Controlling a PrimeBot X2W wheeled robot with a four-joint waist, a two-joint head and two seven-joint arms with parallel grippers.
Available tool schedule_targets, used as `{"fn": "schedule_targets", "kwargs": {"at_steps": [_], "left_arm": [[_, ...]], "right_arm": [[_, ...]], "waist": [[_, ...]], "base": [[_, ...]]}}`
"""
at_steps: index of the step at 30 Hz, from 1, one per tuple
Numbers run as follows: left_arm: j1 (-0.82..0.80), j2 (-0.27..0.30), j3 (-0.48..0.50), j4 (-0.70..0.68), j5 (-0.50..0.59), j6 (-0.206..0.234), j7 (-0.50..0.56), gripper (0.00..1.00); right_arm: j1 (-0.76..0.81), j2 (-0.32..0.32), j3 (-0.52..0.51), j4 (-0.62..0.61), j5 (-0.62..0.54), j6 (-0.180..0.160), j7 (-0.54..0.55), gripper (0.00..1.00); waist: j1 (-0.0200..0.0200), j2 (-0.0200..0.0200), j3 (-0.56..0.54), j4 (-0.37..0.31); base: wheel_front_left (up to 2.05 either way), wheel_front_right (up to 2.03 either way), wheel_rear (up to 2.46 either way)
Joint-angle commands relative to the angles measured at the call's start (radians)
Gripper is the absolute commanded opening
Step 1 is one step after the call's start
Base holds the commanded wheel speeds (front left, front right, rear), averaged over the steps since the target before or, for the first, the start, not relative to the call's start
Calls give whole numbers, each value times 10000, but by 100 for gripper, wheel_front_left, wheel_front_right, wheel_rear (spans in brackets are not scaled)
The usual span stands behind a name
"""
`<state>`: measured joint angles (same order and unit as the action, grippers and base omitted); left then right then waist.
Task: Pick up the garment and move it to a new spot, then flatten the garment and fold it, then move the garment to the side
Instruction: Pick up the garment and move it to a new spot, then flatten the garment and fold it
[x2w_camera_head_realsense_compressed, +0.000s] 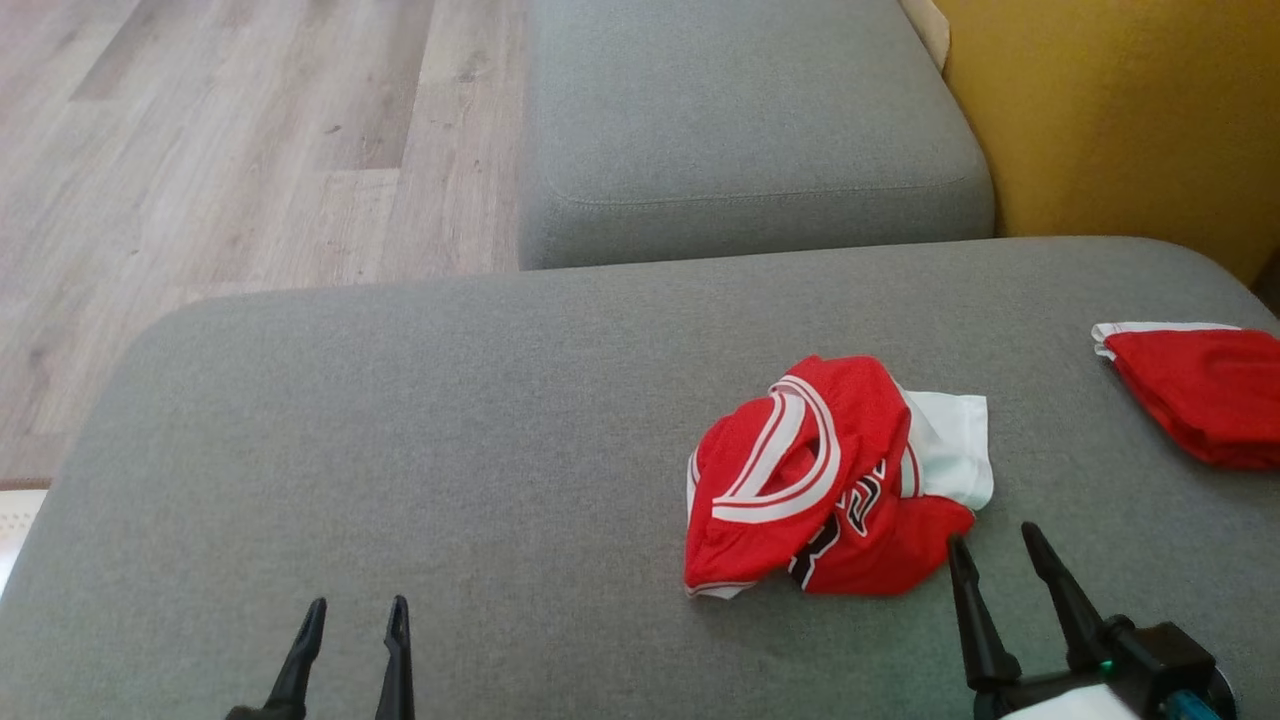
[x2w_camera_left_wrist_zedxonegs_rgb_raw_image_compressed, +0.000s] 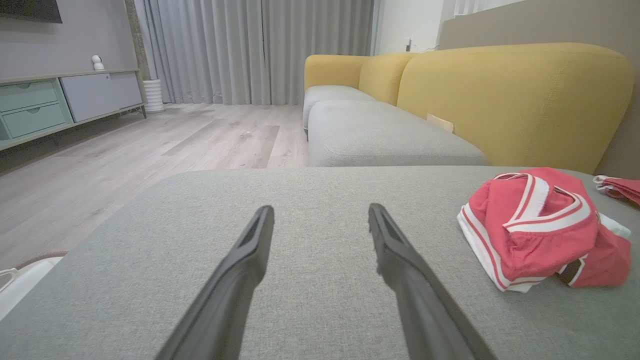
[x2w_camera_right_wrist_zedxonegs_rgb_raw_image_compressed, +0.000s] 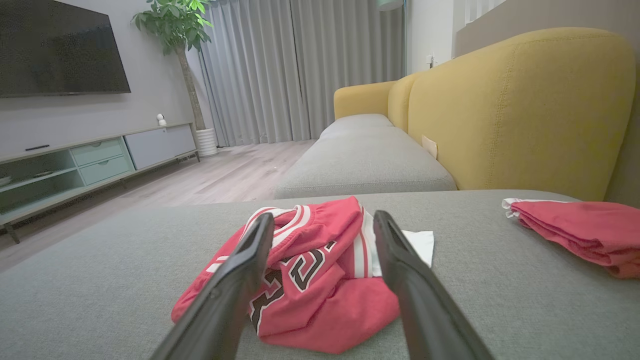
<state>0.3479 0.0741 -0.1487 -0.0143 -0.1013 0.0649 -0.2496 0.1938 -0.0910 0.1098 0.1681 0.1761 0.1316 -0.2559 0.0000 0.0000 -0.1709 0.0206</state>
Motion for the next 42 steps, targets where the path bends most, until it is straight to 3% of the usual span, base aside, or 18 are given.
{"fn": "schedule_targets", "kwargs": {"at_steps": [1,25,42], "left_arm": [[-400,-127,356,-299,111,-27,-122,100],[-527,-231,350,-119,416,-259,-122,100],[-547,-237,227,41,381,-108,-122,100]], "right_arm": [[-351,-45,202,-310,31,-9,-59,100],[-369,50,256,-232,48,-9,-59,100],[-404,-20,275,-231,88,-9,-59,100]], "waist": [[0,0,2,-19],[0,0,9,1],[0,0,30,-101]], "base": [[0,0,0],[0,0,0],[0,0,0]]}}
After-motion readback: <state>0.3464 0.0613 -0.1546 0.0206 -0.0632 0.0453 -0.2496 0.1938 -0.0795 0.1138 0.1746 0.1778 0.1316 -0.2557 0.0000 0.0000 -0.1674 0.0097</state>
